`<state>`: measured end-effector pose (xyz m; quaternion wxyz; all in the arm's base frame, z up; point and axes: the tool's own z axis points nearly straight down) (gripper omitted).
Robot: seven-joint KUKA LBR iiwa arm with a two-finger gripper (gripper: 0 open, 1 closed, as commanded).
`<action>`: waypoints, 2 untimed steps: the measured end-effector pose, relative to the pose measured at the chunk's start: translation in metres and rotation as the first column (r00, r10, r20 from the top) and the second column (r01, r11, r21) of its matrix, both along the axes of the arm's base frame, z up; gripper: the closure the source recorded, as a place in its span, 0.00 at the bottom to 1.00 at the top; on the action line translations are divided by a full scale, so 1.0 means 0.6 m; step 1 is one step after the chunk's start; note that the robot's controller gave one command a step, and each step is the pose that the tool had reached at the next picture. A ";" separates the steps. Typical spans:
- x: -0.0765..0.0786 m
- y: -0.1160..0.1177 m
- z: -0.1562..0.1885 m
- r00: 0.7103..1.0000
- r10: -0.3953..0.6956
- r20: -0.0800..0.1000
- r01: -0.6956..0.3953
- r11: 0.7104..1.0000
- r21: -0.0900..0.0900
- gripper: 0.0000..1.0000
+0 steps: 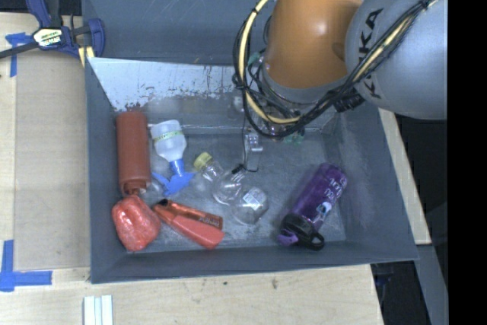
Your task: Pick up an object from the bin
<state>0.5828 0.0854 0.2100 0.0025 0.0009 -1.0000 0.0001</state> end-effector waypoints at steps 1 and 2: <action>0.002 -0.001 0.009 1.000 -0.002 0.008 0.002 1.000 0.001 0.00; -0.008 0.073 -0.096 0.993 0.116 0.011 -0.116 0.993 0.000 0.00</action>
Offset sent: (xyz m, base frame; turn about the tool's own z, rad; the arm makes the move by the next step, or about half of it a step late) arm -0.0146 0.1010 -0.1400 -0.2673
